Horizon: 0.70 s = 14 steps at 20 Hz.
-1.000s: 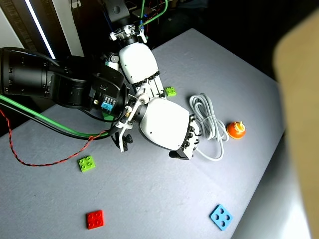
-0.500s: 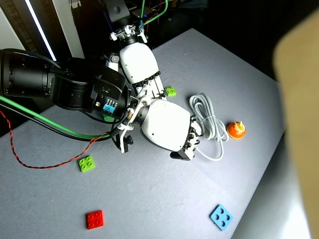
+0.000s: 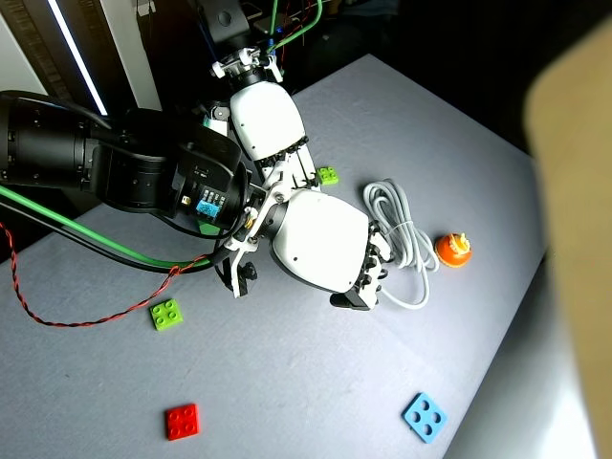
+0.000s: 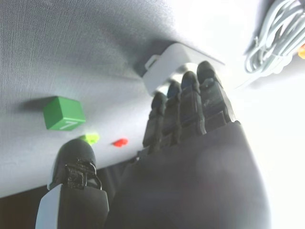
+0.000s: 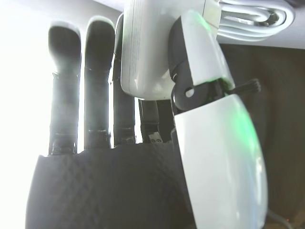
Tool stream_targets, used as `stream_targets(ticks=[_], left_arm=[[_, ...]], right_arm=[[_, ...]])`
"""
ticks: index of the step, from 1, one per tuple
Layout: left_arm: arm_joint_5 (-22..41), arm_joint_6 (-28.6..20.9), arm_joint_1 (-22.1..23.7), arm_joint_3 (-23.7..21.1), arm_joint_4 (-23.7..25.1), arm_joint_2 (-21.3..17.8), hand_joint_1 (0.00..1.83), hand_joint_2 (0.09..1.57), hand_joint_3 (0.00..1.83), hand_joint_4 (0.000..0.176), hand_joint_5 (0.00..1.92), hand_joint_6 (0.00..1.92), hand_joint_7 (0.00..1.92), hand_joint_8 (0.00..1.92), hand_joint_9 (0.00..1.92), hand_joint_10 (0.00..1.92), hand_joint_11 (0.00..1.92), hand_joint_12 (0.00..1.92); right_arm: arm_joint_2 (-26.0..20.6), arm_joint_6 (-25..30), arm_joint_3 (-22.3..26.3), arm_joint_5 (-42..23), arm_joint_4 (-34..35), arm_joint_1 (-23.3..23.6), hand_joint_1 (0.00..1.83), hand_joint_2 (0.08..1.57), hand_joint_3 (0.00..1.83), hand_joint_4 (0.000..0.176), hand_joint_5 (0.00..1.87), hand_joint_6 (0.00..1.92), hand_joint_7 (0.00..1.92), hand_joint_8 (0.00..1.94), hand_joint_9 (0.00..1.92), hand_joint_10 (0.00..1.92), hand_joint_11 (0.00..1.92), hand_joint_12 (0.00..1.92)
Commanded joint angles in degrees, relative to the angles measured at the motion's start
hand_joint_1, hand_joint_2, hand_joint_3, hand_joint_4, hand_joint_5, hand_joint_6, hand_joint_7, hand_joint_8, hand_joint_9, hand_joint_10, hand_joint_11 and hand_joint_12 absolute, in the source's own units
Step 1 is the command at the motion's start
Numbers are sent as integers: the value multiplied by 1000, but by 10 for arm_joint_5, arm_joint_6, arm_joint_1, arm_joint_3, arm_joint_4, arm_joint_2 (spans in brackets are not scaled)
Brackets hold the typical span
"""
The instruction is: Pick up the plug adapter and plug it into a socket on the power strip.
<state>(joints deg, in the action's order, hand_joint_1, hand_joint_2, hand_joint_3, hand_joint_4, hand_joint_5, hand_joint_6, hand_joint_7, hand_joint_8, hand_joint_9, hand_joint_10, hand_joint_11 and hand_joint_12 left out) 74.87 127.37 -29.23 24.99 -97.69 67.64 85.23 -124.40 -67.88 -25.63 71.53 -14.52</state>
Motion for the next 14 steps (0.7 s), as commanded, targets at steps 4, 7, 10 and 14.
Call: stream_targets(ticks=[4,7,10,14], left_arm=[[33,-11,-4,-3,25,-5,31,1227,0,0,42,3,12,3,0,0,12,7],[33,-11,-5,-3,25,-5,8,1219,0,0,49,1,22,2,16,2,40,25],[33,-11,-5,-5,25,-5,39,1219,0,0,50,1,18,1,10,0,30,26],[36,-11,-6,-6,25,-5,84,1218,0,0,67,4,29,2,22,3,28,32]], right_arm=[[1,0,0,-30,-28,9,1209,1241,2,0,629,1272,867,1409,768,1392,696,1658],[2,0,0,-29,-28,7,1192,1273,2,0,565,1310,824,1481,758,1418,688,1672],[3,0,0,-26,-28,5,1192,1275,0,0,551,1341,832,1462,774,1380,720,1649],[5,0,0,-25,-28,4,1196,1267,0,0,568,1327,841,1442,763,1354,685,1657]])
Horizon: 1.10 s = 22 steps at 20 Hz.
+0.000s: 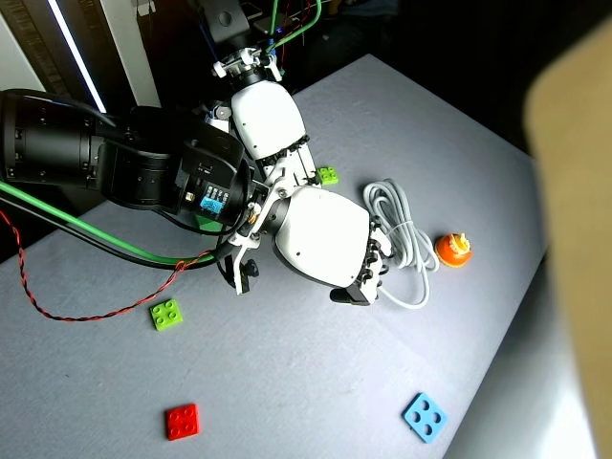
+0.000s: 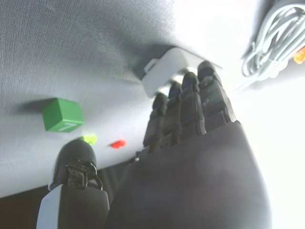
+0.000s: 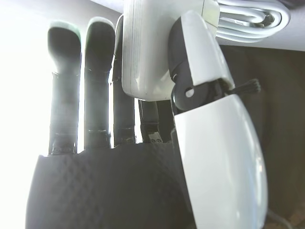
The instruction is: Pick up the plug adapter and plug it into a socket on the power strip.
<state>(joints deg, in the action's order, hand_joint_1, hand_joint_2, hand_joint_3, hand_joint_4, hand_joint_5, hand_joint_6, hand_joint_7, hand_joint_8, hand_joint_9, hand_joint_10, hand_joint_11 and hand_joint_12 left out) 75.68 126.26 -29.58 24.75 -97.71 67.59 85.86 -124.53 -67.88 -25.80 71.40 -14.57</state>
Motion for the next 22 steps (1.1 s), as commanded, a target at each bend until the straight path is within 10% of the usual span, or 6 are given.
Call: stream_targets(ticks=[1,22], left_arm=[[28,0,-3,-4,25,-5,80,1221,1,0,58,0,20,0,13,0,15,29],[20,-2,2,-8,40,5,2,1224,2,0,54,0,24,0,6,0,5,22]], right_arm=[[-1,1,0,-23,-27,4,1192,1274,1,0,558,1323,827,1469,755,1347,683,1650],[-12,-27,8,-9,11,-1,1217,1222,0,0,714,1154,867,1422,748,1362,669,1641]])
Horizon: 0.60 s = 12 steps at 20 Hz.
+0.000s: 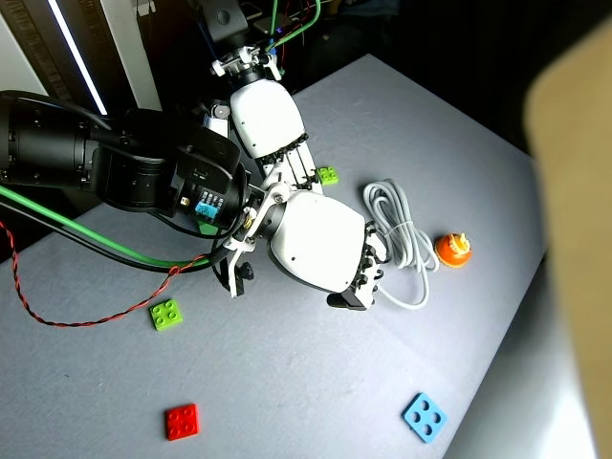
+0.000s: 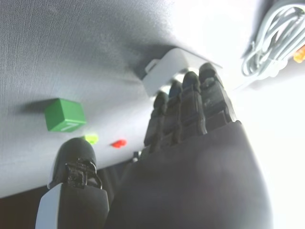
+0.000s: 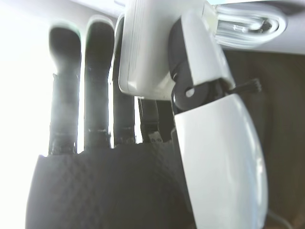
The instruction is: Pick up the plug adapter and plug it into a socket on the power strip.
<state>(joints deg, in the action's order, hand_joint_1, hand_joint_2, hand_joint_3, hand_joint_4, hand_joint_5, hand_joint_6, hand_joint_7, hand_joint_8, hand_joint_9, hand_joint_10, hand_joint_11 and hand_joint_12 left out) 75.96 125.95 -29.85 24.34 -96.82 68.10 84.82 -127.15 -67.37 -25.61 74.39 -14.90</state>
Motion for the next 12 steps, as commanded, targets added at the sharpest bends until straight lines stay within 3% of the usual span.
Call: stream_targets(ticks=[1,4,7,10,12], left_arm=[[17,2,5,-4,31,2,29,1222,0,0,55,1,26,2,13,4,22,32],[16,1,6,-5,31,6,50,1212,0,0,84,10,55,11,38,10,60,57],[16,1,6,-7,31,7,35,1212,0,0,82,4,51,4,33,4,37,63],[16,1,6,-8,31,8,36,1211,0,0,96,6,62,5,44,5,30,69],[16,1,5,-10,31,8,7,1216,2,0,94,3,65,4,47,4,30,81]], right_arm=[[-2,-1,4,-11,-14,2,1218,1219,0,0,730,1147,864,1423,744,1362,681,1643],[-2,-5,5,-7,3,2,1223,1208,0,0,755,1108,875,1408,757,1366,706,1629],[-2,-14,7,-6,13,5,1195,1268,1,0,606,1246,811,1517,740,1406,698,1658],[-4,-15,7,-2,14,8,1221,1208,0,0,759,1116,875,1402,739,1383,670,1659],[-4,-16,7,1,16,9,1210,1239,2,0,670,1184,843,1465,730,1384,685,1643]])
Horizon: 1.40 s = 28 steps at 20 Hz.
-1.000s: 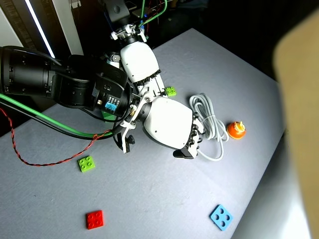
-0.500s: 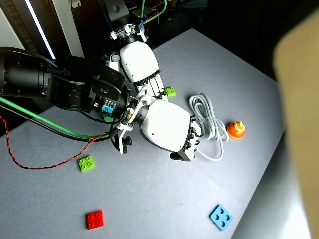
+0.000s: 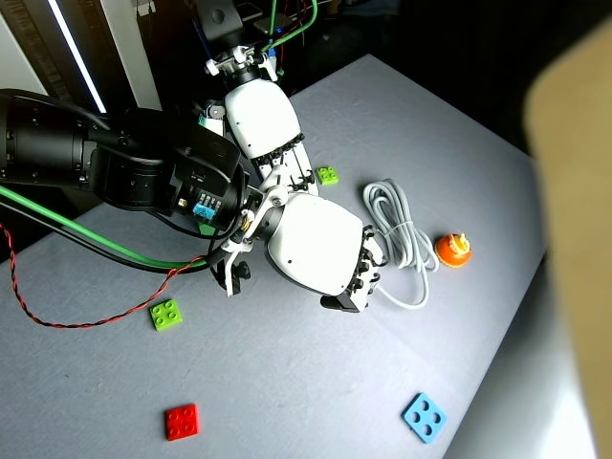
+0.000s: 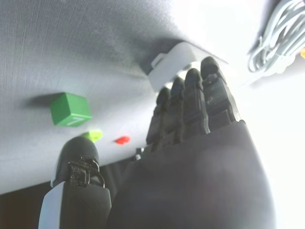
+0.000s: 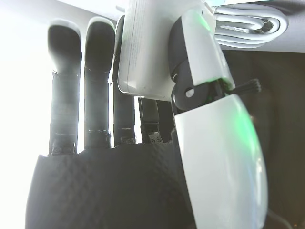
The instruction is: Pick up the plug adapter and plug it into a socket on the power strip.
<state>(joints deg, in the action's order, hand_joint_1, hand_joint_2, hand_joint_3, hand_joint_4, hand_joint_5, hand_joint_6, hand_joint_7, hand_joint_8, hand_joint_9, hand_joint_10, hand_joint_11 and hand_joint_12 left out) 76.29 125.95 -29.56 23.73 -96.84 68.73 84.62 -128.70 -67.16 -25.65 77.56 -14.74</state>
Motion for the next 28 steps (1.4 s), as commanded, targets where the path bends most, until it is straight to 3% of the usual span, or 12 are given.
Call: stream_targets(ticks=[1,4,6,10,11,15,19,28], left_arm=[[12,1,2,-4,31,2,7,1222,0,0,99,0,69,1,51,1,5,161],[12,1,1,-4,31,2,37,1226,0,0,90,0,54,0,37,0,0,152],[13,1,1,-4,31,2,46,1224,0,0,90,1,58,3,41,2,0,151],[18,1,0,-7,31,2,10,1225,0,0,56,0,35,0,29,0,0,148],[19,1,0,-7,31,2,20,1224,0,0,61,2,38,2,31,2,0,153],[21,1,-4,-10,31,2,49,1221,0,0,86,1,50,0,35,0,0,169],[22,1,-5,-10,32,2,38,1227,0,0,76,1,41,1,29,1,0,158],[23,1,-3,-10,32,2,53,1227,0,0,80,2,48,2,36,2,0,115]], right_arm=[[-2,-2,4,3,-16,9,1210,1238,0,0,690,1153,835,1482,724,1388,685,1647],[-2,-20,4,7,1,15,1218,1222,1,0,716,1159,861,1428,729,1382,663,1669],[-3,-30,4,10,4,18,1187,1283,0,0,570,1284,795,1537,720,1421,663,1686],[-5,-36,4,11,4,21,1214,1226,0,0,712,1181,857,1431,726,1392,657,1676],[-5,-38,4,11,4,21,1189,1277,0,0,593,1276,798,1533,692,1430,633,1709],[-6,-46,4,9,9,19,1212,1210,0,0,758,1140,864,1404,705,1397,634,1694],[-11,-57,4,12,27,18,1195,1240,0,0,671,1264,839,1432,699,1399,632,1689],[-13,-61,3,11,33,25,1208,1210,0,0,748,1167,873,1380,736,1375,663,1667]])
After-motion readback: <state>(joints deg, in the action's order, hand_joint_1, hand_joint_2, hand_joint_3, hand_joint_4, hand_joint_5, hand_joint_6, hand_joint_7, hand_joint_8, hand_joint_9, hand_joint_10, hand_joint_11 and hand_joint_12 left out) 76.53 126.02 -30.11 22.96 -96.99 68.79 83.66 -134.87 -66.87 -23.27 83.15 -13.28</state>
